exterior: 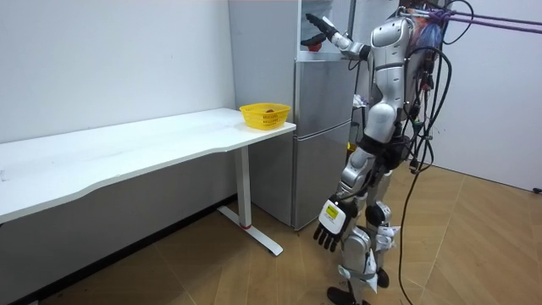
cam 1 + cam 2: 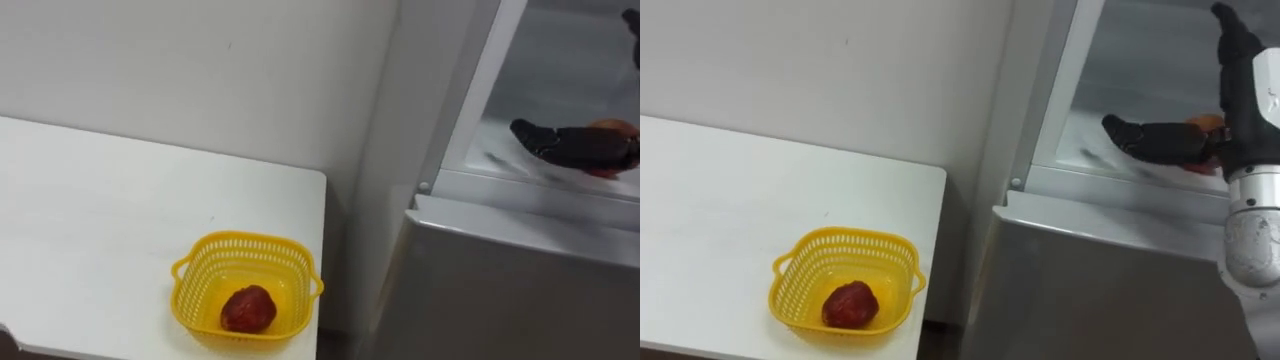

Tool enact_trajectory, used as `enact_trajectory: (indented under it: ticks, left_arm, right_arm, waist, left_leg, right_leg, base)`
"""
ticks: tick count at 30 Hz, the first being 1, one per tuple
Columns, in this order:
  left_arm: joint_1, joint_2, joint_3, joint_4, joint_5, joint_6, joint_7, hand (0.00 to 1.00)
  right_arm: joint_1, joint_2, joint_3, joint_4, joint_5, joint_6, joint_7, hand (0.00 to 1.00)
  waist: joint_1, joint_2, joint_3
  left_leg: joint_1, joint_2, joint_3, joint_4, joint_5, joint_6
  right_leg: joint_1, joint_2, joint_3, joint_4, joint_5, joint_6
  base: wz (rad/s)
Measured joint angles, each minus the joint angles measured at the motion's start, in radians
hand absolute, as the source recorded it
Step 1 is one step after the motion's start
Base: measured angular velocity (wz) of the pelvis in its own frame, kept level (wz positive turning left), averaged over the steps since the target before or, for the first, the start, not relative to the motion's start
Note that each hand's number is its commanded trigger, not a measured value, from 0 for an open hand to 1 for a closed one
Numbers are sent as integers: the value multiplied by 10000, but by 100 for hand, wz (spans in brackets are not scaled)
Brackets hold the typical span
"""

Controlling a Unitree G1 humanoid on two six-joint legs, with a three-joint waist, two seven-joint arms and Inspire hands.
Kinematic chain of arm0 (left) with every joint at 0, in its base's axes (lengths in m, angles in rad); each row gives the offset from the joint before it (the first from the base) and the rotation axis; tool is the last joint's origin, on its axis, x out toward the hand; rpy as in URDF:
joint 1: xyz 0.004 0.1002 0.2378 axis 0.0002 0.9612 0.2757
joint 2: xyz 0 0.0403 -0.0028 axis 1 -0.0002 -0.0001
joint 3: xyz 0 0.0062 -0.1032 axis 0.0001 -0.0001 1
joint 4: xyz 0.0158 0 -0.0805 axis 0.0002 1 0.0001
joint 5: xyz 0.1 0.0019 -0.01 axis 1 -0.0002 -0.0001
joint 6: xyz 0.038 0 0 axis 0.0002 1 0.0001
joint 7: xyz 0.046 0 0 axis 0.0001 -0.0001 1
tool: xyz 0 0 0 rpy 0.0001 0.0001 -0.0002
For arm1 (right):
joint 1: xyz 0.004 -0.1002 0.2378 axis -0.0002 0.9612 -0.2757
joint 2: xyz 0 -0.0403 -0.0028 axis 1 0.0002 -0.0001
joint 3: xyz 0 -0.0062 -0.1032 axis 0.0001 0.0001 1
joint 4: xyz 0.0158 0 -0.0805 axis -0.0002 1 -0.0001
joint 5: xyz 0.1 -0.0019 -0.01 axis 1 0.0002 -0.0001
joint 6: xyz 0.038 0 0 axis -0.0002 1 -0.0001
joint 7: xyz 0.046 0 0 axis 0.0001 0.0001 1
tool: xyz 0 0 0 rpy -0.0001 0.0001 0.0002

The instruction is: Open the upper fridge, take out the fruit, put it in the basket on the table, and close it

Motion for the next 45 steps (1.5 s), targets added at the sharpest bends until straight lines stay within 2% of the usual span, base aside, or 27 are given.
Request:
enact_trajectory:
  ticks: [10,14,18,24,45]
  left_arm:
    - [67,0,-12,26,-6,12,0,0]
    - [67,12,-1,-11,-3,155,5,0]
    - [78,15,-3,-61,-4,195,10,0]
    - [67,15,-7,-282,-16,190,97,0]
    - [235,13,9,-651,13,279,96,0]
  right_arm:
    - [-4,0,38,391,60,-6,62,0]
    - [-4,0,38,459,58,12,62,0]
    - [-4,-1,37,500,31,98,58,0]
    - [-5,-2,38,825,10,100,-13,0]
    - [-4,-205,1,1211,-105,209,114,0]
  waist:
    - [17,5,18]
    - [-50,60,37]
    - [-59,111,9]
    - [-40,69,-27]
    - [-113,64,-61]
  left_leg:
    - [25,0,-92,25,-2,0]
    - [-138,-2,-183,40,-2,1]
    - [-145,-7,-175,40,-1,-1]
    - [-135,-6,-149,40,2,-2]
    - [-157,-2,-178,118,6,-11]
  right_leg:
    - [76,-1,-10,-16,0,0]
    - [-38,-9,-43,-15,0,0]
    - [-36,0,-50,-10,0,1]
    - [-31,1,-27,0,0,1]
    - [-30,9,-43,-9,0,0]
  base:
    - [2]
    - [4]
    - [0]
    - [0]
    - [0]
